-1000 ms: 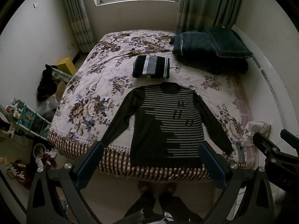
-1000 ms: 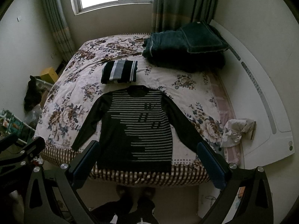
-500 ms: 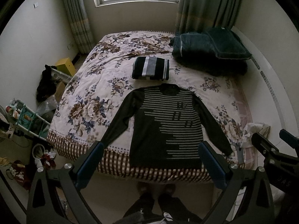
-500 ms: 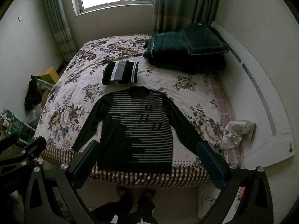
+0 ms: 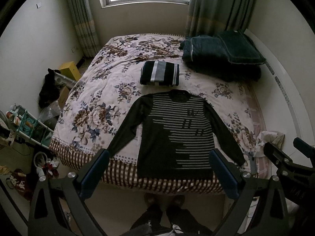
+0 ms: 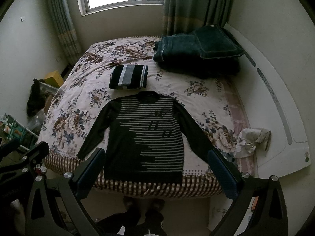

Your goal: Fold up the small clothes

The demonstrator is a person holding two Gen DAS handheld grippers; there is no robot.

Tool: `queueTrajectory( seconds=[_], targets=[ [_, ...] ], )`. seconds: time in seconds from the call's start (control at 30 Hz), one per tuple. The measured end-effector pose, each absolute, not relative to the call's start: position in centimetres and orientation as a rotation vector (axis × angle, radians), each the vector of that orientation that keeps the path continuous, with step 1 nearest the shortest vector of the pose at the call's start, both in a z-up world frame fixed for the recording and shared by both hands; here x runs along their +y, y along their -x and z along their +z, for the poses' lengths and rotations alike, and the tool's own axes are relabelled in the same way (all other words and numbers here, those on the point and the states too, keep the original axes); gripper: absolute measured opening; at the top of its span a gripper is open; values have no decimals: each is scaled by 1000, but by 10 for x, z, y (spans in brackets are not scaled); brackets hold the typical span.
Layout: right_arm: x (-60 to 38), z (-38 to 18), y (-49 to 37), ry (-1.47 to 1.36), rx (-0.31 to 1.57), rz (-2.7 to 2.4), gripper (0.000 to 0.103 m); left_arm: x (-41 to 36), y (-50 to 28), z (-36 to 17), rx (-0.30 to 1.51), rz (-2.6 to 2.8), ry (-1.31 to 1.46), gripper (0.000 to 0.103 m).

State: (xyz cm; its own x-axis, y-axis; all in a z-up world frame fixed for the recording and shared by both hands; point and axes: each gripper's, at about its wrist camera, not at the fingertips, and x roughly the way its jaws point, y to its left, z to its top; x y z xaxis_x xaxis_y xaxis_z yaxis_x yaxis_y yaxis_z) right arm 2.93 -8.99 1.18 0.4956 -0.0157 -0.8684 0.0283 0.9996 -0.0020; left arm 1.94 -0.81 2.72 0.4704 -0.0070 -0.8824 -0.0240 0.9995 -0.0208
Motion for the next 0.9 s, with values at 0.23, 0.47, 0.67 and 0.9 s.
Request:
queueTrajectory(
  seconds=[0.23,0.47,0.67,0.9],
  targets=[
    [-87,12,-32,-38,1047,-30,103,-7,-25,27,1061,30,19,103],
    [-112,-34,-53,-210,1025,-77,103,-3,-71,-17,930,94,-18,103],
    [-191,-145,-75,-281,1097,-302,103,-26,-121,-116,1001,97,-73,103],
    [-352,-306,-88,-499,1221,-547,103,-81,-179,-242,1149,166,-182,103]
  ],
)
